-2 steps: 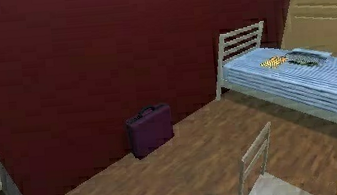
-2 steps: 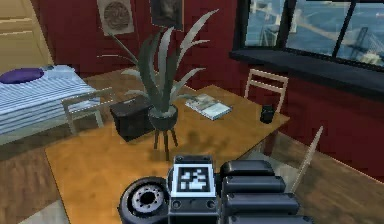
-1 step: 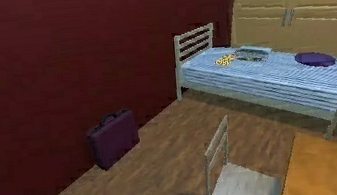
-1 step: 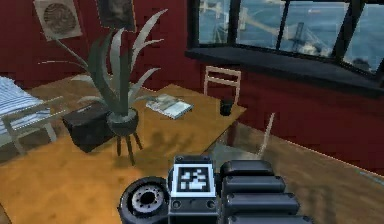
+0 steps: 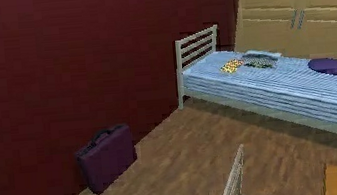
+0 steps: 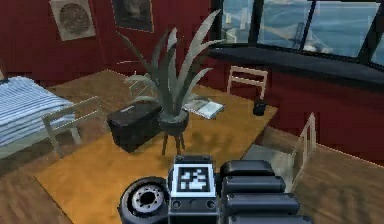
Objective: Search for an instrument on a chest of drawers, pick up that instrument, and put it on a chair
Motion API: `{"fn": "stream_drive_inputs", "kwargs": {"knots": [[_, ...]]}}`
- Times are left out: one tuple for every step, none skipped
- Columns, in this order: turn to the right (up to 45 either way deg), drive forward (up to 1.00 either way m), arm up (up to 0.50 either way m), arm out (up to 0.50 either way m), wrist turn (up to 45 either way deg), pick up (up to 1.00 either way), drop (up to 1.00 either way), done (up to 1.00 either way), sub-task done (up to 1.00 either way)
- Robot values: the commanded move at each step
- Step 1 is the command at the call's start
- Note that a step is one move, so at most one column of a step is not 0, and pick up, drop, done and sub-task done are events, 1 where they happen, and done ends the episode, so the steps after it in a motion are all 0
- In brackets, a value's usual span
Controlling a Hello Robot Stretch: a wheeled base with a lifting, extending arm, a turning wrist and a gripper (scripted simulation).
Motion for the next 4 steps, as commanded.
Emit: {"fn": "stream_drive_inputs", "kwargs": {"knots": [[-45.0,0.0,0.0,0.0,0.0,0.0,0.0,0.0,0.0],[-45.0,0.0,0.0,0.0,0.0,0.0,0.0,0.0,0.0],[-9.0,0.0,0.0,0.0,0.0,0.0,0.0,0.0,0.0],[45.0,0.0,0.0,0.0,0.0,0.0,0.0,0.0,0.0]]}}
